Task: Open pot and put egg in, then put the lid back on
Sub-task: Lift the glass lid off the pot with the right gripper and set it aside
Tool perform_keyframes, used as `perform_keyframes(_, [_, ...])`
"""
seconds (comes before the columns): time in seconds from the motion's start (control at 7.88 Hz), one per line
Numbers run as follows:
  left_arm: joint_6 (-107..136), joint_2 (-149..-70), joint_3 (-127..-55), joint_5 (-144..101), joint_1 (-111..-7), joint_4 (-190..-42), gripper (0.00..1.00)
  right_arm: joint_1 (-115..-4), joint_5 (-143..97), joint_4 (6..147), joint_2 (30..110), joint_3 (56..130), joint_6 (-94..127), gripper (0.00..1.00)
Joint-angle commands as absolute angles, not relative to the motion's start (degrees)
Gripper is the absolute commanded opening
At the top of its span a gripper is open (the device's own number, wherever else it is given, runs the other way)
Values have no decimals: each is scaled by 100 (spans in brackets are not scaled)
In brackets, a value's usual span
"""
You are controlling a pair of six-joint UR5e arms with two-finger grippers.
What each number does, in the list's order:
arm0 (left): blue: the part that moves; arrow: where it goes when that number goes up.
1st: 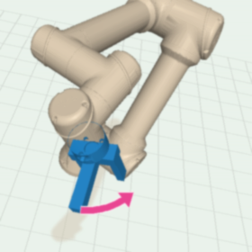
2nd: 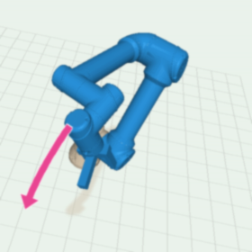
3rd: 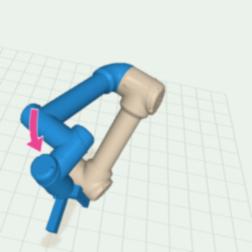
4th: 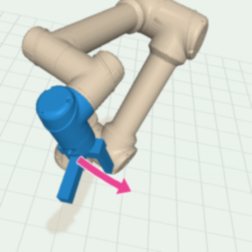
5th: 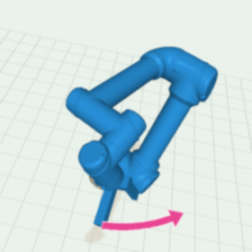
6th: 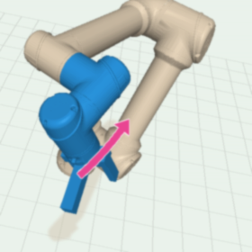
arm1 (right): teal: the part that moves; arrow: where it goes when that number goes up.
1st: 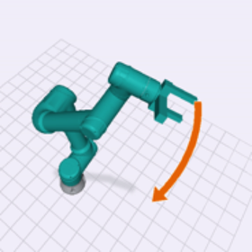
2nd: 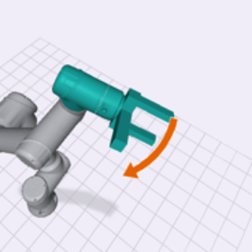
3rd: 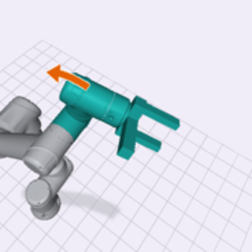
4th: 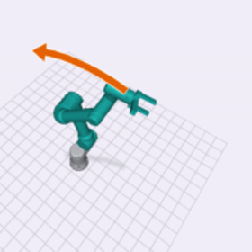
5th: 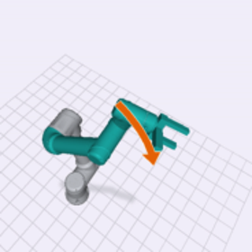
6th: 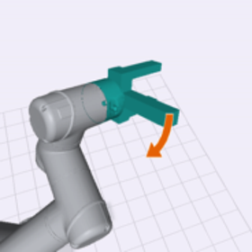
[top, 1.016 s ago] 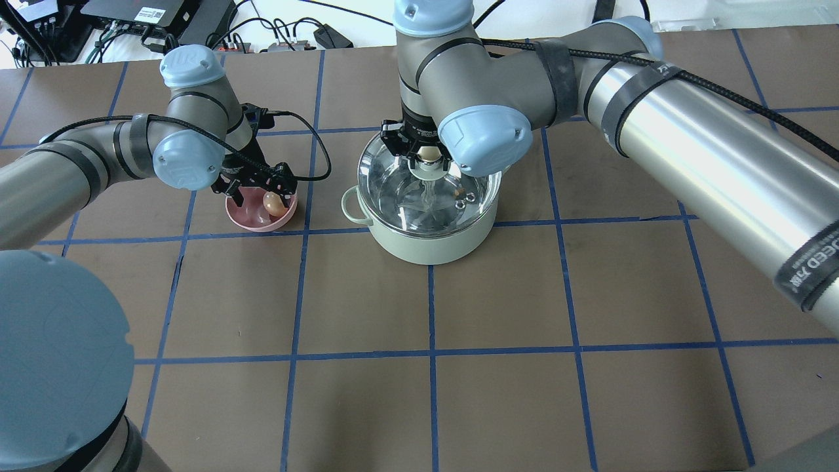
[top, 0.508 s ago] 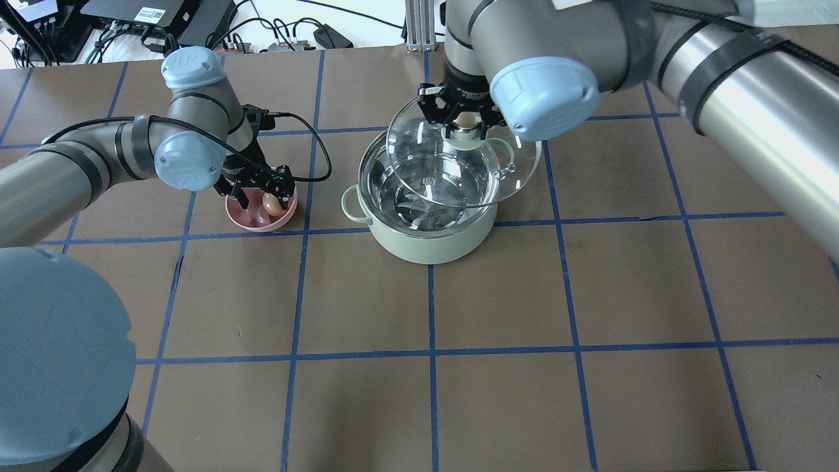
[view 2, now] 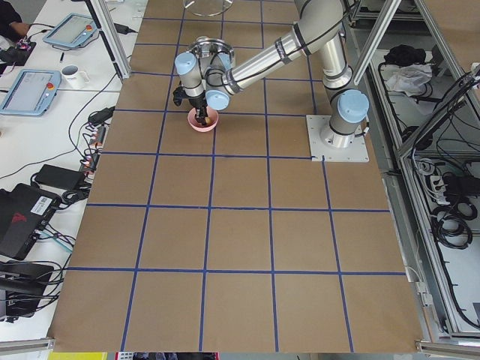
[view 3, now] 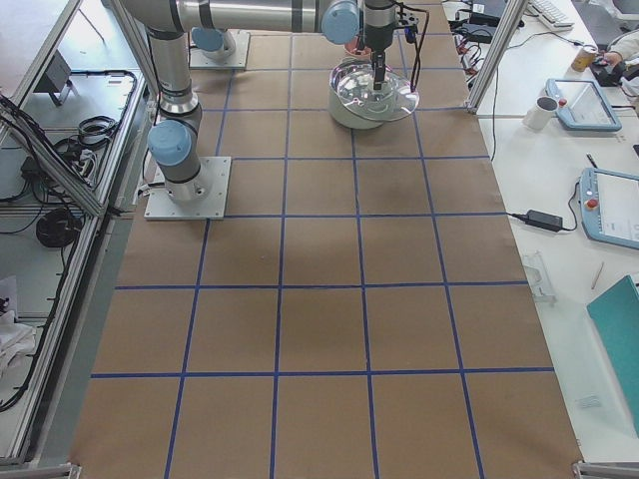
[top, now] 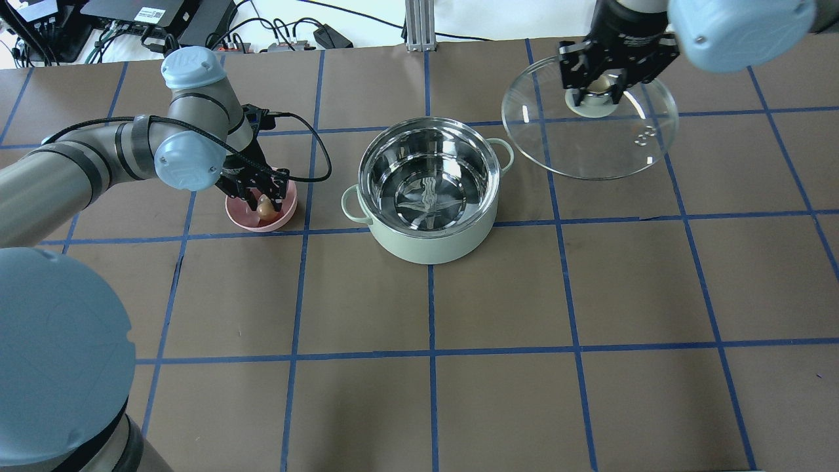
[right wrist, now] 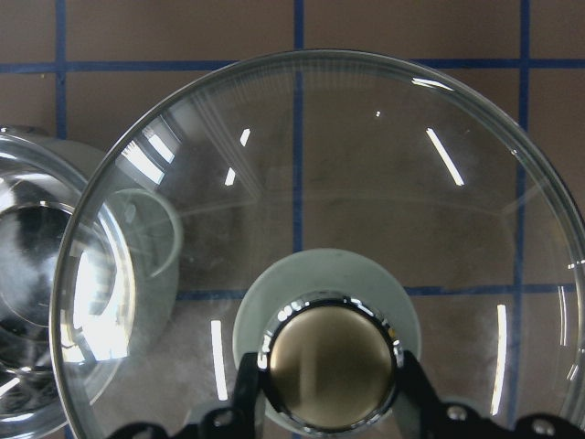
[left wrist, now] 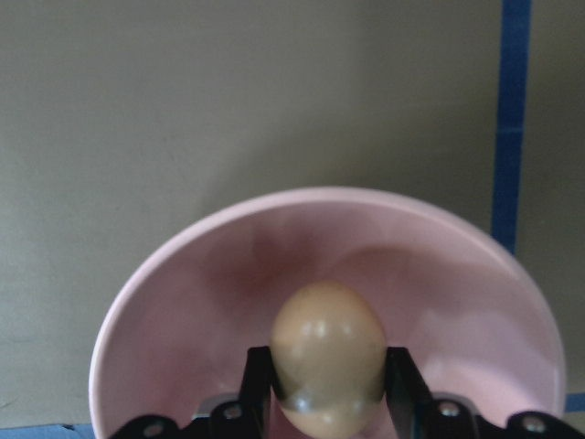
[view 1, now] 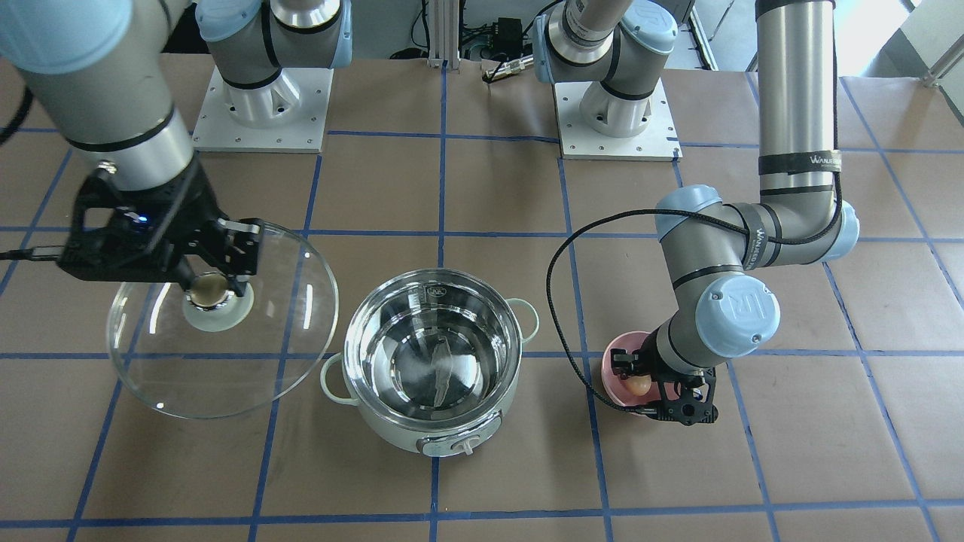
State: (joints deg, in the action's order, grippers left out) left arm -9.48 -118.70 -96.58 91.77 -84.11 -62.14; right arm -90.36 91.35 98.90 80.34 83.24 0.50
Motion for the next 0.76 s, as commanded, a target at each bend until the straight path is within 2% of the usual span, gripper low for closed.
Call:
perform_keyframes(0.0, [-940, -11874, -9659, 9167, -8411, -6223, 13, -7922, 9141, 9501, 8261, 8323, -1138, 3])
perform_keyframes(0.38, [-923, -11490, -9589, 9193, -8420, -6389, 13, -7734, 9141, 9483, 8288, 8332, -1485, 3])
perform_keyframes(0.63, [-853, -10736, -9571, 9185, -8472, -7142, 13, -7734, 9141, 9466, 8288, 8332, -1485, 3])
